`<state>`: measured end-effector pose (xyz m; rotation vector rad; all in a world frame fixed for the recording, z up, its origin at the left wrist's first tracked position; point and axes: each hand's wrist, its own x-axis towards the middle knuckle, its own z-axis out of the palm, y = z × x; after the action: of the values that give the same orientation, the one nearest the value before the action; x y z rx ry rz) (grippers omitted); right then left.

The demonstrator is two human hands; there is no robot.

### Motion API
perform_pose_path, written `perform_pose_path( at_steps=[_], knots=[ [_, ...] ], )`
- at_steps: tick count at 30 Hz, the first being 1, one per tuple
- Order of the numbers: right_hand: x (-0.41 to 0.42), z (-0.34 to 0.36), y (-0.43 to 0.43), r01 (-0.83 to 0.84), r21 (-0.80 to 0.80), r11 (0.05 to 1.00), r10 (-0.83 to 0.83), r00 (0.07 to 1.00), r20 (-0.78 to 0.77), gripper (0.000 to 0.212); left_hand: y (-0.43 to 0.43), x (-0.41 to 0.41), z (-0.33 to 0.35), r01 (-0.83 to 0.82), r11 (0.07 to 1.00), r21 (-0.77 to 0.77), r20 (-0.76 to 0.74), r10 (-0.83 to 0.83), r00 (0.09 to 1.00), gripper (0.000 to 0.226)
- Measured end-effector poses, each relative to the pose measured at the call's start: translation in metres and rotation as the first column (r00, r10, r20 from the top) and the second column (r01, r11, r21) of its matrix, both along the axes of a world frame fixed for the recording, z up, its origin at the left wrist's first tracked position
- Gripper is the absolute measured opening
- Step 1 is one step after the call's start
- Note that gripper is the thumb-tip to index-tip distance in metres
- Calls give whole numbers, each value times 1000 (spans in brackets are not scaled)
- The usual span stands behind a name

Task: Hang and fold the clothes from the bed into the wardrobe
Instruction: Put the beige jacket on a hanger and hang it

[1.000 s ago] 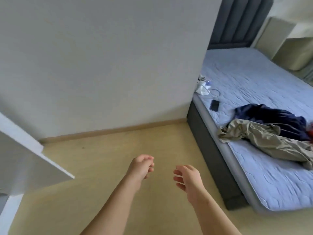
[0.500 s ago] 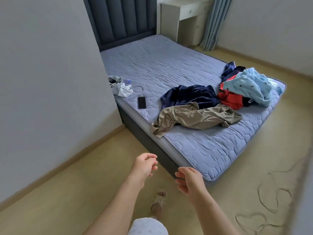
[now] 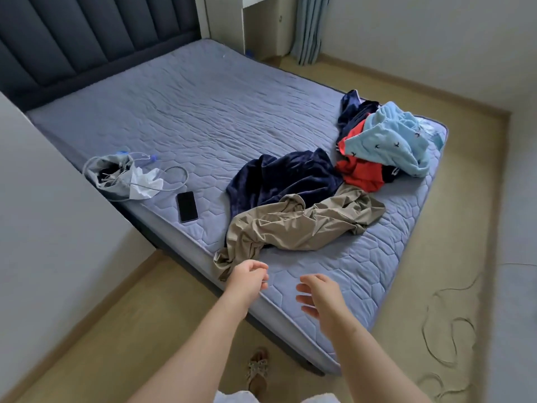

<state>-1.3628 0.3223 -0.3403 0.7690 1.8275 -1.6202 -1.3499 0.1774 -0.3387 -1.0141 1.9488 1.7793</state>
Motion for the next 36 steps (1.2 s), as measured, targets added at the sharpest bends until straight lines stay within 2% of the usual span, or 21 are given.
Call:
perform_pose_path(
  at_steps=[5,11,14,18,21,24,27,29,30,32,33,34,36],
  knots=[
    [-48,-12,18,57,19,998,-58,996,67,11,13,-59,-7,91,996,-10,51,-90,995,20],
    [-117,-28,41,-1,27,1000,-2,994,111,11,34,-124,-24,77,997,-32,85,-74,994,17],
    [-165,-41,59,-66,49,997,60,990,127,12,49,-160,-40,19,999,-50,101,-14,995,18],
    [-231,-69,88,-93,76,993,78,982,174,16,79,-201,-81,-86,992,-88,174,101,980,17],
    [-273,-99,110,-83,59,995,68,972,226,19,112,-221,-125,-102,988,-118,281,131,951,16],
    [-304,-131,132,-126,61,990,106,959,264,18,140,-241,-168,-81,989,-127,353,121,928,18],
    [-322,-164,153,-159,93,983,124,943,308,17,154,-264,-203,8,983,-184,368,61,928,21],
    [-328,-185,165,-176,94,980,136,932,335,17,156,-280,-225,136,936,-325,359,-10,933,30],
    [-330,-195,170,-178,89,980,137,927,348,17,155,-289,-234,227,883,-412,347,-78,935,37],
    [-335,-211,178,-178,81,981,136,919,370,17,153,-308,-250,424,701,-573,308,-296,904,44],
    [-338,-217,182,-177,78,981,135,916,377,17,152,-317,-257,503,601,-621,301,-410,861,47],
    [-341,-223,186,-174,75,982,133,916,378,17,151,-326,-264,563,528,-636,315,-489,814,54],
    [-346,-231,194,-162,77,984,122,920,371,17,148,-341,-278,650,483,-587,415,-510,754,77]
  ],
)
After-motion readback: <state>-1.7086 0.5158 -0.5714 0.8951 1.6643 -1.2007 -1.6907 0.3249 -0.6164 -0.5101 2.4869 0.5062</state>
